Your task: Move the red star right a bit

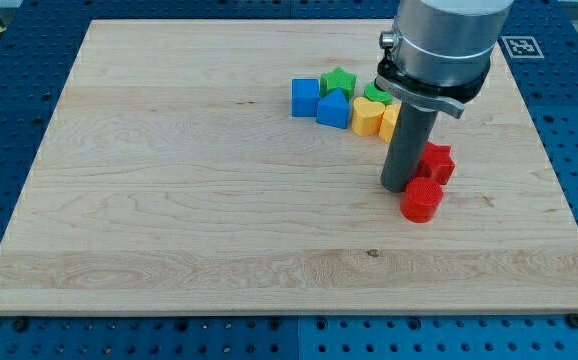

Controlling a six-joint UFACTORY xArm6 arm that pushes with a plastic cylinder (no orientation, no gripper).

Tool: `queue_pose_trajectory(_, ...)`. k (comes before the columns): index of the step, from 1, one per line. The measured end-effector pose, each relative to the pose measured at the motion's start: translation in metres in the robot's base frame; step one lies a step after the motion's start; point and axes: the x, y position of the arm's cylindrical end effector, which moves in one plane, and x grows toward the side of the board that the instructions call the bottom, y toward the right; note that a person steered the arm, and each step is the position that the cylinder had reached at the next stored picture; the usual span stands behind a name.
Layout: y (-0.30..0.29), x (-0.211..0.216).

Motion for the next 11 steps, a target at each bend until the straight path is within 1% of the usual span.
queue_pose_trajectory(1, -0.028, 0.004)
queue_pose_trajectory(2, -0.025, 0.023)
queue_pose_trajectory(3, 0.004, 0.033)
queue_pose_trajectory(5, 0.043, 0.030)
queue_pose_trajectory(6, 0.050, 0.030)
queue_pose_trajectory(11, 0.051, 0.028)
